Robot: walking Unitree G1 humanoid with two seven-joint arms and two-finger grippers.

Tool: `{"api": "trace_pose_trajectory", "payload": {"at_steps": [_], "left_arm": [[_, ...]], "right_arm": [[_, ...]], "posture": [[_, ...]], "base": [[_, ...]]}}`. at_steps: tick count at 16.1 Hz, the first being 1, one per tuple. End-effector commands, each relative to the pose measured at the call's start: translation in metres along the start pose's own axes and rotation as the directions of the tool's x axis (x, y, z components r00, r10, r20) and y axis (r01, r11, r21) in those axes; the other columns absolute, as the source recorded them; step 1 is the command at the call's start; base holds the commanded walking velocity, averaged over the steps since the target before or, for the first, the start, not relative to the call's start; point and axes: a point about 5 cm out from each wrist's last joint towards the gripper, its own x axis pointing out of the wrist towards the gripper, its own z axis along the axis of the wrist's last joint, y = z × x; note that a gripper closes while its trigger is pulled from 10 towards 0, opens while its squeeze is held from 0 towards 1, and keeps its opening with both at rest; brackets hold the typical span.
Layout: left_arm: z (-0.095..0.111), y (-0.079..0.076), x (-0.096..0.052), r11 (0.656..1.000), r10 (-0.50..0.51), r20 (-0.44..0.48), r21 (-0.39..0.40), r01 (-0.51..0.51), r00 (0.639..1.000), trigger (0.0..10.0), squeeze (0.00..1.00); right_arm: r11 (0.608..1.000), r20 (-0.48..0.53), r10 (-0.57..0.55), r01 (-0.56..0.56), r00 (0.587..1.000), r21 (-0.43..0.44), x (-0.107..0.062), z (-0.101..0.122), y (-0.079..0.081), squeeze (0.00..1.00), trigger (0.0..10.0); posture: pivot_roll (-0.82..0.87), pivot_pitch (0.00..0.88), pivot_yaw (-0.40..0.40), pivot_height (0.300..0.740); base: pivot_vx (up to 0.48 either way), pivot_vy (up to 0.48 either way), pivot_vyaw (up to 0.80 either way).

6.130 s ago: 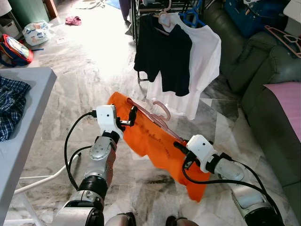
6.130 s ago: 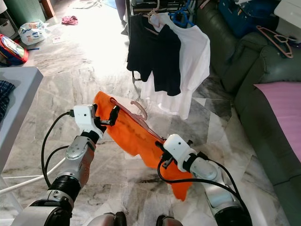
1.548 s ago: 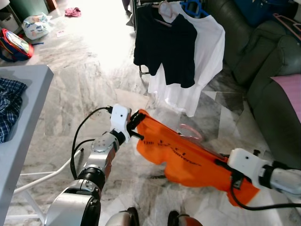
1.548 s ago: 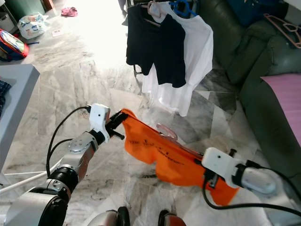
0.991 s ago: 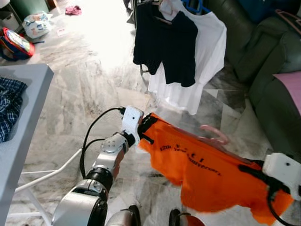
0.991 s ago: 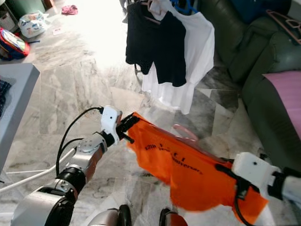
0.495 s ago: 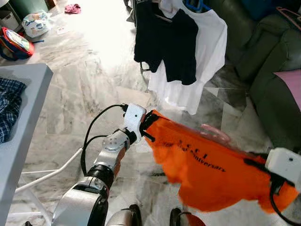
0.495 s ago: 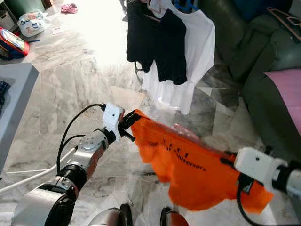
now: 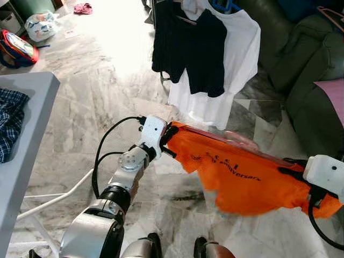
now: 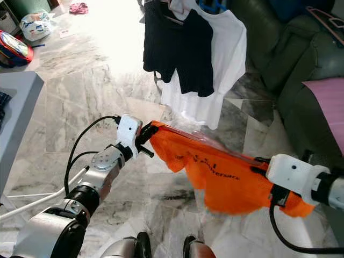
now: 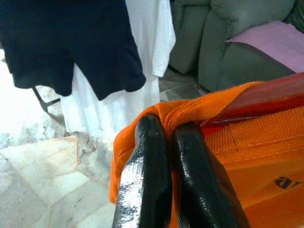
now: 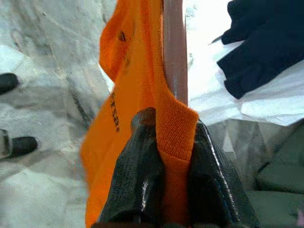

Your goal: Hang hanger

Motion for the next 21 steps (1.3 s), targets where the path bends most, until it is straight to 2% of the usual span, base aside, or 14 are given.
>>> {"api": "trace_pose_trajectory", "payload": {"at_steps": [1, 3, 5, 8, 11, 13, 15, 16, 17, 19, 20, 21], "left_arm": [[-0.029, 0.107, -0.074, 0.841, 0.532, -0.167, -0.003, -0.540, 0.830, 10.0, 0.00], [-0.032, 0.110, -0.078, 0.827, 0.552, -0.183, -0.006, -0.562, 0.814, 10.0, 0.00], [-0.032, 0.111, -0.079, 0.817, 0.567, -0.177, 0.002, -0.576, 0.804, 10.0, 0.00], [-0.029, 0.117, -0.083, 0.783, 0.617, -0.162, 0.030, -0.621, 0.770, 10.0, 0.00], [-0.022, 0.122, -0.083, 0.775, 0.629, -0.135, 0.028, -0.632, 0.765, 10.0, 0.00], [-0.016, 0.124, -0.080, 0.775, 0.630, -0.112, 0.023, -0.632, 0.769, 10.0, 0.00], [-0.018, 0.115, -0.072, 0.817, 0.572, -0.137, 0.005, -0.577, 0.809, 10.0, 0.00], [-0.028, 0.104, -0.068, 0.860, 0.501, -0.186, -0.001, -0.510, 0.845, 10.0, 0.00], [-0.034, 0.095, -0.067, 0.886, 0.449, -0.210, -0.018, -0.462, 0.869, 10.0, 0.00], [-0.041, 0.082, -0.063, 0.940, 0.319, -0.234, -0.047, -0.338, 0.918, 10.0, 0.00], [-0.042, 0.079, -0.063, 0.958, 0.261, -0.242, -0.050, -0.281, 0.934, 10.0, 0.00], [-0.041, 0.080, -0.063, 0.960, 0.257, -0.234, -0.051, -0.276, 0.938, 10.0, 0.00]], "right_arm": [[0.990, -0.171, -0.121, 0.131, 0.978, 0.051, -0.039, -0.021, -0.030, 0.00, 10.0], [0.997, -0.167, -0.051, 0.061, 0.985, 0.055, -0.045, -0.016, -0.027, 0.00, 10.0], [0.997, -0.208, -0.019, 0.034, 0.978, 0.068, -0.053, -0.022, -0.023, 0.00, 10.0], [0.997, -0.338, 0.022, 0.002, 0.941, 0.071, -0.057, -0.044, -0.012, 0.00, 10.0], [0.996, -0.405, 0.065, -0.031, 0.912, 0.088, -0.067, -0.053, -0.004, 0.00, 10.0], [0.998, -0.450, 0.049, -0.026, 0.892, 0.057, -0.070, -0.059, -0.005, 0.00, 10.0], [0.997, -0.452, -0.076, 0.071, 0.889, -0.028, -0.061, -0.061, -0.018, 0.00, 10.0], [0.989, -0.456, -0.146, 0.120, 0.878, -0.084, -0.053, -0.065, -0.023, 0.00, 10.0], [0.979, -0.464, -0.201, 0.166, 0.863, -0.115, -0.048, -0.068, -0.027, 0.00, 10.0], [0.975, -0.456, -0.221, 0.181, 0.862, -0.131, -0.039, -0.071, -0.025, 0.00, 10.0], [0.978, -0.453, -0.200, 0.154, 0.869, -0.138, -0.033, -0.073, -0.019, 0.00, 10.0], [0.980, -0.439, -0.193, 0.154, 0.878, -0.123, -0.031, -0.072, -0.018, 0.00, 10.0]], "posture": [[-0.08, 0.221, 0.032, 0.740], [-0.08, 0.224, 0.029, 0.740], [-0.08, 0.227, 0.023, 0.740], [-0.09, 0.230, 0.022, 0.740], [-0.10, 0.234, 0.025, 0.740], [-0.10, 0.236, 0.025, 0.740], [-0.10, 0.239, 0.026, 0.740], [-0.10, 0.240, 0.028, 0.740], [-0.10, 0.239, 0.029, 0.740], [-0.09, 0.240, 0.028, 0.740], [-0.09, 0.239, 0.027, 0.740], [-0.09, 0.239, 0.027, 0.740]], "base": [[0.000, 0.000, 0.00], [0.000, 0.000, 0.00], [0.000, 0.000, 0.00], [0.000, 0.000, 0.00], [0.000, 0.000, 0.00], [0.000, 0.000, 0.00], [0.000, 0.000, 0.00], [0.000, 0.000, 0.00], [0.000, 0.000, 0.00], [0.000, 0.000, 0.00], [0.000, 0.000, 0.00], [0.000, 0.000, 0.00]]}}
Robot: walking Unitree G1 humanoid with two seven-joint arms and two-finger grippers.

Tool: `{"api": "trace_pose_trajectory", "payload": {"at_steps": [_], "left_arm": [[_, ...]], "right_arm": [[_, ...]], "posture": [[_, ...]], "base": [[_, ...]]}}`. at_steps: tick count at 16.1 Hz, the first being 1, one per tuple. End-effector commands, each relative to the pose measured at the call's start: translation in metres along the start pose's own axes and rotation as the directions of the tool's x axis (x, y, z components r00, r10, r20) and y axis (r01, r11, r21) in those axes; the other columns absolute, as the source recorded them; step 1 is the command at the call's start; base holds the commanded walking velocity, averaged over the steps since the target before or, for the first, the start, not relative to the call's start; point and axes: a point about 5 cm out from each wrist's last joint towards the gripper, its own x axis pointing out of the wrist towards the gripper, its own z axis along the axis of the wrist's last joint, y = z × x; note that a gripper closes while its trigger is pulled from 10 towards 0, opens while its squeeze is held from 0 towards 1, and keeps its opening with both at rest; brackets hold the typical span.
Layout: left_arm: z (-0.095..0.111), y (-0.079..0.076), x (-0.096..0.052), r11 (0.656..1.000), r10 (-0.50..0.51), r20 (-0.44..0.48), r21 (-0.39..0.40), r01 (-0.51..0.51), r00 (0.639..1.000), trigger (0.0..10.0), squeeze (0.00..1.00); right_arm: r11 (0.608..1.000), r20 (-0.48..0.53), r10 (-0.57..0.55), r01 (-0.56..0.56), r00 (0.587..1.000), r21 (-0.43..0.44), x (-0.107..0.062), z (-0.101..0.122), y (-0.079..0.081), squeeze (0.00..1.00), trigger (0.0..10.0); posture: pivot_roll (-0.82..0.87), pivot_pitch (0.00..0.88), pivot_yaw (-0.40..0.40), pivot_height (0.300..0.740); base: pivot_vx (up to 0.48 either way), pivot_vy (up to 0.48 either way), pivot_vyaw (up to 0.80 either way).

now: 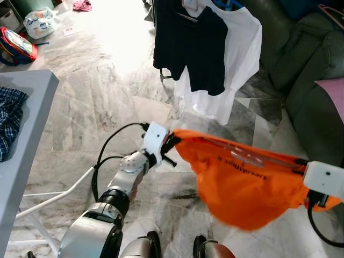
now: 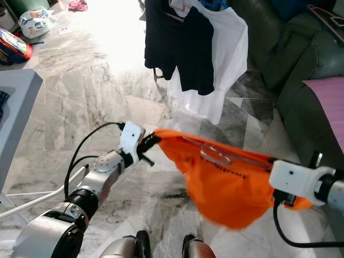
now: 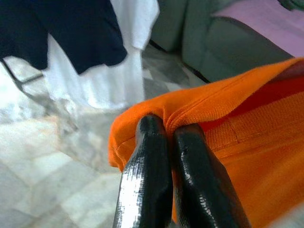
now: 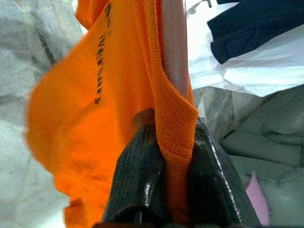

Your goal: Hang hanger

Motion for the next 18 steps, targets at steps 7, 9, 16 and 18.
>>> {"api": "trace_pose_trajectory", "payload": {"at_steps": [7, 9, 16, 18], "left_arm": [[-0.024, 0.104, -0.077, 0.874, 0.458, -0.153, -0.101, -0.475, 0.876, 10.0, 0.00], [-0.023, 0.105, -0.077, 0.872, 0.461, -0.154, -0.106, -0.478, 0.874, 10.0, 0.00], [-0.023, 0.105, -0.077, 0.872, 0.461, -0.154, -0.106, -0.478, 0.874, 10.0, 0.00], [-0.023, 0.105, -0.077, 0.872, 0.461, -0.154, -0.106, -0.478, 0.874, 10.0, 0.00]], "right_arm": [[0.992, -0.227, 0.097, -0.075, 0.969, 0.103, -0.053, -0.046, -0.007, 0.00, 10.0], [0.990, -0.230, 0.116, -0.093, 0.966, 0.111, -0.057, -0.047, -0.005, 0.00, 10.0], [0.990, -0.230, 0.116, -0.093, 0.966, 0.111, -0.057, -0.047, -0.005, 0.00, 10.0], [0.990, -0.230, 0.116, -0.093, 0.966, 0.111, -0.057, -0.047, -0.005, 0.00, 10.0]], "posture": [[-0.09, 0.240, 0.030, 0.740], [-0.10, 0.240, 0.031, 0.740], [-0.10, 0.240, 0.031, 0.740], [-0.10, 0.240, 0.031, 0.740]], "base": [[0.000, 0.000, 0.00], [0.000, 0.000, 0.00], [0.000, 0.000, 0.00], [0.000, 0.000, 0.00]]}}
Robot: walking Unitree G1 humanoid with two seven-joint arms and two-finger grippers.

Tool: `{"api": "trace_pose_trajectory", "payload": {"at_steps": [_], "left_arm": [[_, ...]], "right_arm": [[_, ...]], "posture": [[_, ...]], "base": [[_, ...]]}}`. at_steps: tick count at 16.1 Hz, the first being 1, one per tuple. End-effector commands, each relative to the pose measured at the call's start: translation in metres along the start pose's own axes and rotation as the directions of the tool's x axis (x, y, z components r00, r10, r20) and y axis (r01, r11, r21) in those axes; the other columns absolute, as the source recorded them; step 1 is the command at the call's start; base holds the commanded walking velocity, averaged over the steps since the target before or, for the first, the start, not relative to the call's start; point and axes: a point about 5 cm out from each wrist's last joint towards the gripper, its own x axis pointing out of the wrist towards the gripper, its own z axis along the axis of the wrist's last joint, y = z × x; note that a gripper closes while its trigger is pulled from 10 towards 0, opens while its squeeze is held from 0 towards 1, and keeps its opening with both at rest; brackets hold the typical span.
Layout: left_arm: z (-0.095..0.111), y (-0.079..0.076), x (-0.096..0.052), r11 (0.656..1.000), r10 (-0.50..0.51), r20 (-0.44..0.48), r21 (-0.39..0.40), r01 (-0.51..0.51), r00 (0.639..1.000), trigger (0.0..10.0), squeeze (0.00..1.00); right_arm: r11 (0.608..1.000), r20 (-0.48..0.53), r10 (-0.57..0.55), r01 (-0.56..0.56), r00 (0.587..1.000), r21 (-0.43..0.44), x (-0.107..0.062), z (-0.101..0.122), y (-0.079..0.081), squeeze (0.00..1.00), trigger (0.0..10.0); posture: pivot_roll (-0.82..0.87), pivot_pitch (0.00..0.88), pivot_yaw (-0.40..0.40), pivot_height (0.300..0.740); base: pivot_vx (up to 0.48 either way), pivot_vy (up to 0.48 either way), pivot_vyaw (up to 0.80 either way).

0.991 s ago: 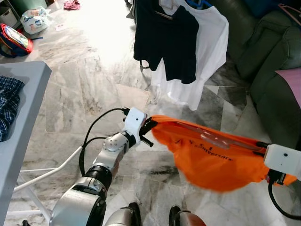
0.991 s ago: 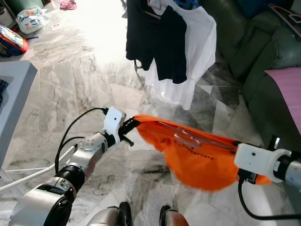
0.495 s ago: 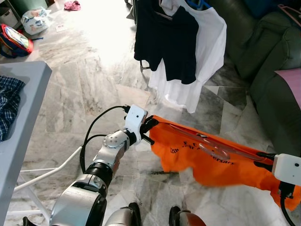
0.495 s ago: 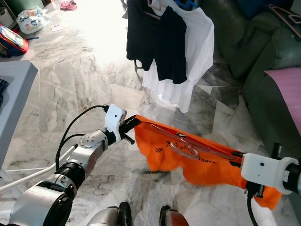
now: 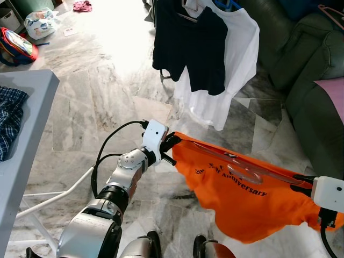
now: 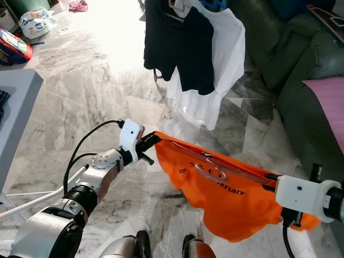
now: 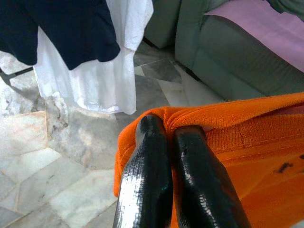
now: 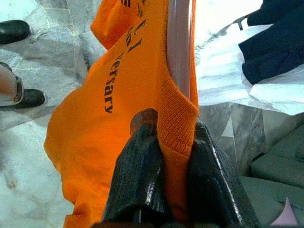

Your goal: Hang hanger

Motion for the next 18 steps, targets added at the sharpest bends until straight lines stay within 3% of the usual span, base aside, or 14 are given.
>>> {"api": "trace_pose_trajectory", "payload": {"at_steps": [1, 18], "left_arm": [[-0.0255, 0.1008, -0.0805, 0.868, 0.479, -0.126, -0.082, -0.490, 0.869, 10.0, 0.00], [-0.0255, 0.1008, -0.0805, 0.868, 0.479, -0.126, -0.082, -0.490, 0.869, 10.0, 0.00]], "right_arm": [[0.994, -0.306, -0.032, 0.063, 0.951, 0.090, -0.0407, -0.0513, -0.0129, 0.00, 10.0], [0.994, -0.306, -0.032, 0.063, 0.951, 0.090, -0.0407, -0.0513, -0.0129, 0.00, 10.0]], "posture": [[-0.10, 0.240, 0.031, 0.740], [-0.10, 0.240, 0.031, 0.740]], "base": [[0.000, 0.000, 0.00], [0.000, 0.000, 0.00]]}}
